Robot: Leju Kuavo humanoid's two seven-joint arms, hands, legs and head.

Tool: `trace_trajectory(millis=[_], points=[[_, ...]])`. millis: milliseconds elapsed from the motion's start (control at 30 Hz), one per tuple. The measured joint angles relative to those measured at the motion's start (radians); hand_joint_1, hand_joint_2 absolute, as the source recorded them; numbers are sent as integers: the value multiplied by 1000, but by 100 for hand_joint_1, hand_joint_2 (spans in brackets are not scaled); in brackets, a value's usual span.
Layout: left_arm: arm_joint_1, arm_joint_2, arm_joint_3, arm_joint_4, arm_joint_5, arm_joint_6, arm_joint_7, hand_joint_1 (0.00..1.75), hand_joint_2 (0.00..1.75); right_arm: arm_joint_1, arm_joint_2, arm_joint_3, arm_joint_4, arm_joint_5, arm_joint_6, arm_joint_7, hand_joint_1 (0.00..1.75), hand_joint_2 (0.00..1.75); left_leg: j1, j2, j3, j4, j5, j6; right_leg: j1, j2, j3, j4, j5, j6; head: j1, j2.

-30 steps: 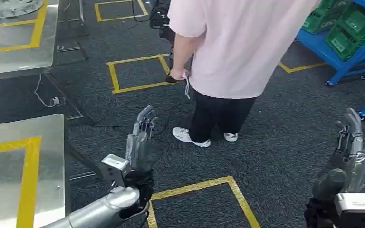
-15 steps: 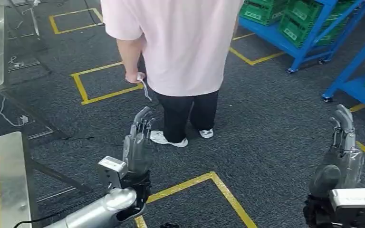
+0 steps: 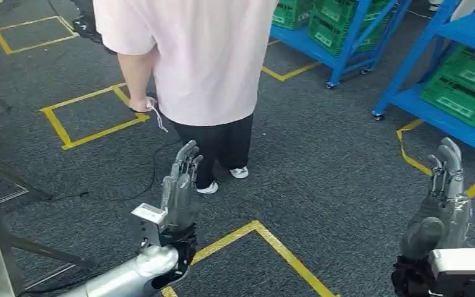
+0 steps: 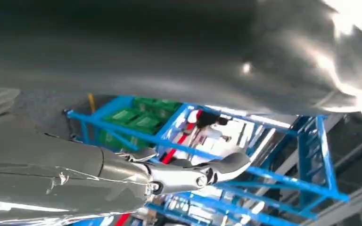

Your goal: Take the parts from the cabinet and place them on the table.

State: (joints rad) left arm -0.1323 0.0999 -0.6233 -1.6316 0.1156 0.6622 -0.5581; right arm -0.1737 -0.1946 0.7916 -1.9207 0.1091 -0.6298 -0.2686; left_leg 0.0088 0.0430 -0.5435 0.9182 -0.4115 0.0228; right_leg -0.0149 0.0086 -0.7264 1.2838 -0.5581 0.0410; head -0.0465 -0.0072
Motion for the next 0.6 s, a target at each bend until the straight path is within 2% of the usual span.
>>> trace_trajectory(millis=[33, 67, 100, 133, 167, 200, 233, 267, 300, 333, 367, 400, 433, 467, 500, 533, 567, 600], points=[[1, 0, 0, 0, -1, 0, 2, 0, 0, 0, 0, 0, 2, 0, 0, 0, 0, 0, 1, 11, 2, 0, -2, -3, -5, -4, 15, -29, 24, 4, 0, 0], [1, 0, 0, 0, -1, 0, 5, 0, 0, 0, 0, 0, 3, 0, 2, 0, 0, 0, 3, 22, 4, 1, -5, -6, -8, -10, 51, -98, 63, 8, 1, 0], [1, 0, 0, 0, -2, 1, 6, 0, 0, 0, 0, 0, 3, 0, 2, 0, 0, 0, 5, 33, 8, 4, -9, -12, -11, -25, 106, -200, 111, 10, 1, 0], [1, 0, 0, -1, -2, 1, 6, 0, 0, 0, 0, -1, 3, 0, 2, 0, 0, 0, 5, 41, 12, 8, -15, -19, -11, -66, 156, -292, 146, 12, 2, 0], [1, 0, 0, -4, -3, 1, 6, 0, 0, -2, 0, 0, 3, 0, 2, 0, 0, 0, -4, 49, 12, 11, -19, -27, 5, -100, 175, -325, 126, 14, 9, 0], [2, 2, 0, -6, -4, 2, 6, 0, 0, -2, 0, 0, 3, 0, 2, 0, 0, 0, -7, 59, 11, 18, -21, -31, -3, -87, 177, -328, 130, -7, 7, 0], [2, 2, 0, -7, -5, 2, 7, 0, 0, 0, 0, 0, 3, 0, 2, 0, 0, 0, -11, 70, 13, 17, -21, -33, -1, -76, 174, -326, 130, -10, 0, 0], [2, 2, 0, -7, -5, 2, 7, 0, 0, 0, 0, 0, 3, 0, 3, 0, 0, 0, -9, 81, 16, 15, -22, -34, 3, -63, 171, -324, 129, -15, -4, 0], [2, 2, 0, -7, -5, 3, 7, 0, 0, 0, 0, 0, 3, 0, 3, 0, 0, 0, -7, 96, 19, 16, -25, -39, 3, -48, 170, -325, 131, -24, -3, 0], [1, 2, 0, -8, -6, 5, 8, 0, 0, 1, 0, -1, 3, 0, 3, 0, 0, 0, -1, 83, 18, 25, -39, -49, -2, -33, 176, -329, 135, -32, -4, 0], [1, 3, 0, -8, -7, 9, 9, 0, 0, -1, 0, -1, 3, 0, 3, -1, 0, 0, 2, 20, 5, 62, -67, -52, -2, -23, 175, -330, 137, -36, -8, 0], [1, 3, 0, -10, -8, 10, 9, 0, 0, -1, 0, -1, 3, 0, 3, -1, 0, 0, 3, -14, -31, 139, -108, -52, -2, -13, 175, -330, 137, -39, -11, 0], [3, 3, 0, -10, -8, 11, 10, 0, 0, 0, 0, -1, 3, 0, 3, -1, 0, 0, 2, -32, -81, 238, -149, -52, -2, 0, 174, -330, 138, -41, -18, 0], [4, 3, 0, -10, -8, 11, 11, 0, 0, 0, 0, 0, 3, 0, 4, -1, 0, 0, 2, -38, -128, 325, -178, -50, 1, 12, 173, -329, 138, -43, -24, 0], [7, 5, 0, -10, -9, 11, 11, 0, 0, 0, 0, 0, 3, 0, 4, -1, 0, 0, 1, -38, -157, 366, -177, -47, 4, 27, 173, -329, 139, -45, -24, 0], [10, 5, 0, -10, -10, 12, 12, 0, 0, 0, 0, 0, 3, 0, 4, -1, 0, 0, -1, -39, -158, 355, -153, -42, 6, 42, 173, -329, 139, -46, -25, 0], [10, 6, 0, -10, -10, 12, 13, 0, 0, 0, 0, 0, 3, 0, 3, -1, 0, 0, -3, -40, -139, 300, -113, -34, 8, 57, 174, -329, 139, -46, -25, 0], [9, 7, 0, -11, -11, 12, 13, 0, 0, 0, 0, 0, 3, 0, 2, -1, 0, 0, -4, -52, -98, 203, -58, -24, 9, 73, 175, -329, 140, -46, -26, 0]])
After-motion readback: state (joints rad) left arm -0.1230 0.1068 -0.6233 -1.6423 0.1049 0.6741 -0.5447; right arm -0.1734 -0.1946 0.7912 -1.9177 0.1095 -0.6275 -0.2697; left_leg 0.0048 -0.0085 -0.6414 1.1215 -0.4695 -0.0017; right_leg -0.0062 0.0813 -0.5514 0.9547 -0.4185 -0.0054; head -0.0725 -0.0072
